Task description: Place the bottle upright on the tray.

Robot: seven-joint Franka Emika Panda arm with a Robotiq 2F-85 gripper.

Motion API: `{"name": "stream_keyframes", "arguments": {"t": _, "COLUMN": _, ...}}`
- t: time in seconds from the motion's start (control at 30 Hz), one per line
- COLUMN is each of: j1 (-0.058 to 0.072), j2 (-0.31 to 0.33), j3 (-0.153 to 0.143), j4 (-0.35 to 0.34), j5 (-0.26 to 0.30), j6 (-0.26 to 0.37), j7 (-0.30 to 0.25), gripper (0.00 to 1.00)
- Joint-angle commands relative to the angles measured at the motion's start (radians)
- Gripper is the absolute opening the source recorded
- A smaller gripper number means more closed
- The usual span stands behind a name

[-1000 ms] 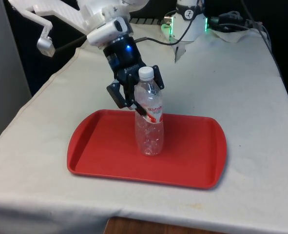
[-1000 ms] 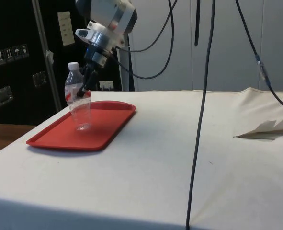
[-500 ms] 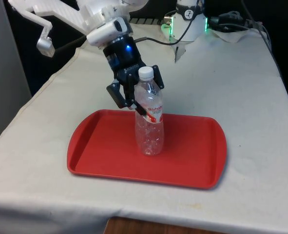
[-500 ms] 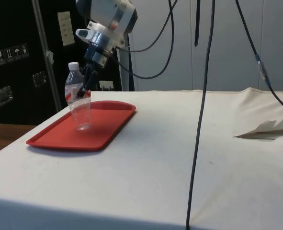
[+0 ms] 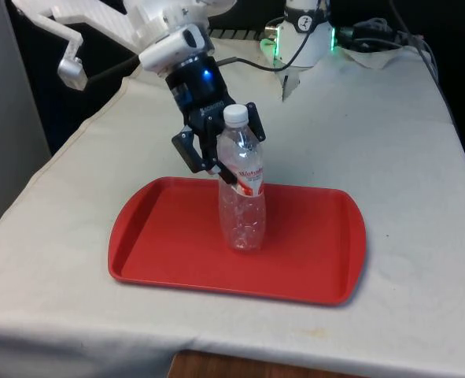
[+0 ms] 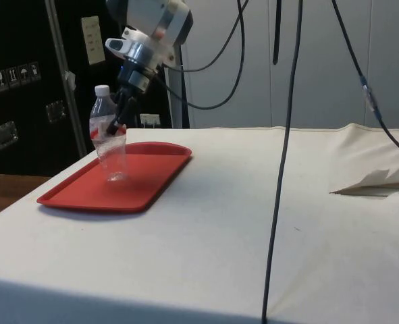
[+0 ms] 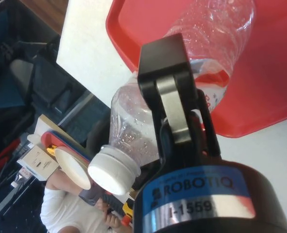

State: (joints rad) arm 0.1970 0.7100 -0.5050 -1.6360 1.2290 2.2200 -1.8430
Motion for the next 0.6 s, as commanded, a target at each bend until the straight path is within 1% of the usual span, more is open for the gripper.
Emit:
{"name": "stream_keyframes", "arguments": {"t": 0.0, "j1": 0.005, "j2": -0.006, "j3": -0.007, "j4": -0.001, "j5": -0.013, "j6": -0.003, "j7": 0.012, "gripper": 0.34}}
{"name": "stream_keyframes", "arguments": {"t": 0.03, "j1": 0.005, "j2": -0.008, "j3": -0.007, "j4": -0.001, "j5": -0.014, "j6": -0.004, "j7": 0.014, "gripper": 0.34}}
{"name": "stream_keyframes", "arguments": {"t": 0.07, "j1": 0.0, "j2": -0.004, "j3": -0.001, "j4": 0.001, "j5": -0.001, "j6": -0.002, "j7": 0.002, "gripper": 0.34}}
{"name": "stream_keyframes", "arguments": {"t": 0.1, "j1": 0.005, "j2": -0.009, "j3": -0.008, "j4": -0.001, "j5": -0.015, "j6": -0.005, "j7": 0.015, "gripper": 0.34}}
{"name": "stream_keyframes", "arguments": {"t": 0.3, "j1": 0.006, "j2": -0.014, "j3": -0.009, "j4": 0.001, "j5": -0.037, "j6": -0.008, "j7": 0.033, "gripper": 0.34}}
{"name": "stream_keyframes", "arguments": {"t": 0.33, "j1": 0.006, "j2": -0.015, "j3": -0.009, "j4": 0.001, "j5": -0.04, "j6": -0.008, "j7": 0.035, "gripper": 0.34}}
{"name": "stream_keyframes", "arguments": {"t": 0.37, "j1": 0.0, "j2": -0.015, "j3": -0.002, "j4": 0.002, "j5": -0.025, "j6": -0.006, "j7": 0.022, "gripper": 0.34}}
{"name": "stream_keyframes", "arguments": {"t": 0.4, "j1": 0.006, "j2": -0.015, "j3": -0.009, "j4": 0.002, "j5": -0.042, "j6": -0.009, "j7": 0.037, "gripper": 0.34}}
{"name": "stream_keyframes", "arguments": {"t": 0.47, "j1": 0.005, "j2": -0.014, "j3": -0.008, "j4": 0.004, "j5": -0.051, "j6": -0.009, "j7": 0.044, "gripper": 0.34}}
{"name": "stream_keyframes", "arguments": {"t": 0.57, "j1": 0.002, "j2": -0.015, "j3": -0.005, "j4": 0.005, "j5": -0.049, "j6": -0.008, "j7": 0.042, "gripper": 0.34}}
